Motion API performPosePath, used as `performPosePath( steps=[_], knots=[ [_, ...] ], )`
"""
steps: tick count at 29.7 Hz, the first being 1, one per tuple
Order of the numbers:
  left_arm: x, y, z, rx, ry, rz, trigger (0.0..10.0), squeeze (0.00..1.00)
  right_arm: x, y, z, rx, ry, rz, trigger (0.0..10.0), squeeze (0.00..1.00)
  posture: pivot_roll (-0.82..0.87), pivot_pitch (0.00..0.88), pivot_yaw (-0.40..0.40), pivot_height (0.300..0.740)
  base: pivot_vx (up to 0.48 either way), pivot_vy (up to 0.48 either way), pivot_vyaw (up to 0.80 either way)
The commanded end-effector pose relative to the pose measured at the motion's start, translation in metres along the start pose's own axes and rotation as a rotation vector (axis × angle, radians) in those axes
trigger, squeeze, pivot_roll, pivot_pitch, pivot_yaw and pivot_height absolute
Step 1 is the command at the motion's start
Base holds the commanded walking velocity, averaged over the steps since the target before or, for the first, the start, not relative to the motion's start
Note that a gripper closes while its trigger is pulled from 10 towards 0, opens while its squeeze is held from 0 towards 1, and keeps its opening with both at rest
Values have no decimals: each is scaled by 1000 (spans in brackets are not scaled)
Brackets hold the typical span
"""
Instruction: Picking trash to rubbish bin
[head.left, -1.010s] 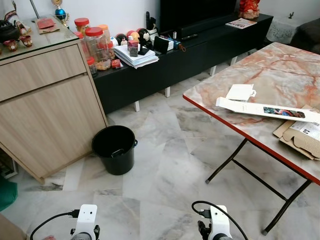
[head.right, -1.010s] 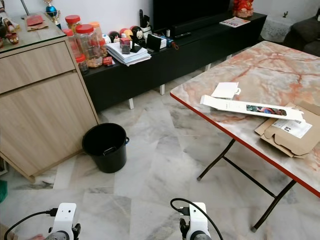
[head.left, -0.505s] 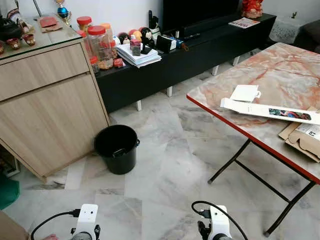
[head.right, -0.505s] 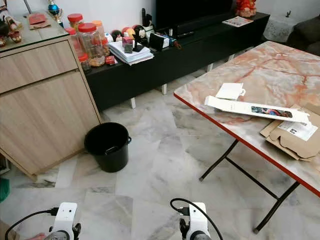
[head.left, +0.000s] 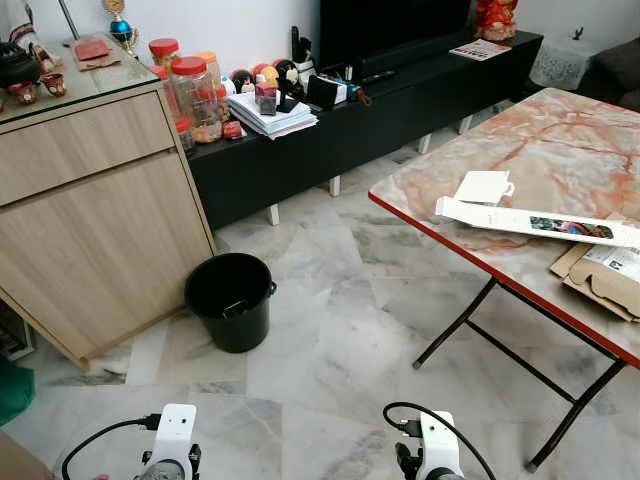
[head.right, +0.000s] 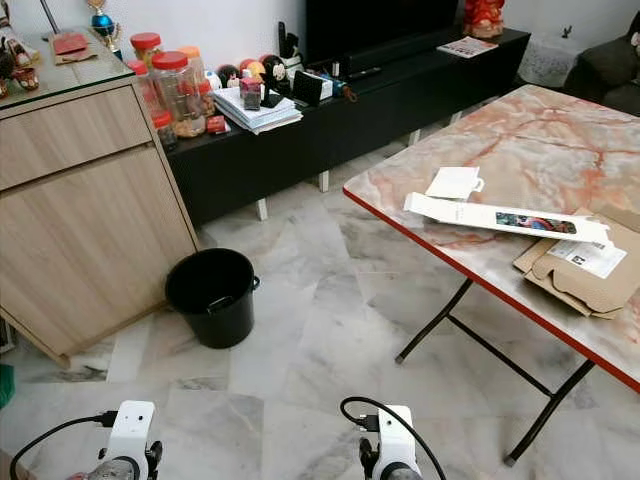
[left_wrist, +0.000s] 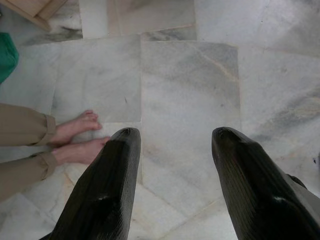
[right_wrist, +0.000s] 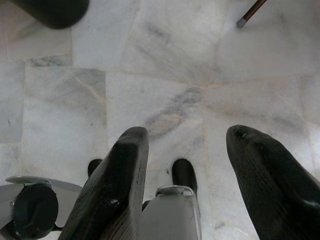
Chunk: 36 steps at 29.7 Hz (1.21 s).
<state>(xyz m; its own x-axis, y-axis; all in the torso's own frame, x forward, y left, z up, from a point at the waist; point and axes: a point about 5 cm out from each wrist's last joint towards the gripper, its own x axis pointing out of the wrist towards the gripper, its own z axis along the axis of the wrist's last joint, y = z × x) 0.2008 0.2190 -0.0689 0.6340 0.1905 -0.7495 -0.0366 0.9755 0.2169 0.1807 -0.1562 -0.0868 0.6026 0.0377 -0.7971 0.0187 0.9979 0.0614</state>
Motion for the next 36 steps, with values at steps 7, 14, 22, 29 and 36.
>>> performPosePath(
  steps=[7, 14, 22, 29, 36],
  knots=[
    [-1, 4, -7, 27, 27, 11, 10000, 0, 0, 1, -1, -8, 8, -2, 10000, 0, -9, 0, 16, 740, 0, 0, -800],
    [-1, 6, -7, 93, 39, 33, 10000, 0, 0, 1, 0, -7, 5, -3, 10000, 0, -16, 0, 17, 740, 0, -67, -800],
    [-1, 10, -10, 79, 60, 51, 10000, 0, 0, 0, 0, -6, 6, -4, 10000, 0, -13, 4, 15, 740, 0, -120, -800],
    [-2, 8, -13, 81, 71, 49, 10000, 0, 0, 1, -1, -6, 7, -3, 10000, 0, -12, 3, 16, 740, 0, 0, -800],
    [-1, 8, -11, 80, 69, 47, 10000, 0, 0, 0, 0, -8, 6, -6, 10000, 0, -13, 0, 17, 740, 0, 0, -800]
  ],
)
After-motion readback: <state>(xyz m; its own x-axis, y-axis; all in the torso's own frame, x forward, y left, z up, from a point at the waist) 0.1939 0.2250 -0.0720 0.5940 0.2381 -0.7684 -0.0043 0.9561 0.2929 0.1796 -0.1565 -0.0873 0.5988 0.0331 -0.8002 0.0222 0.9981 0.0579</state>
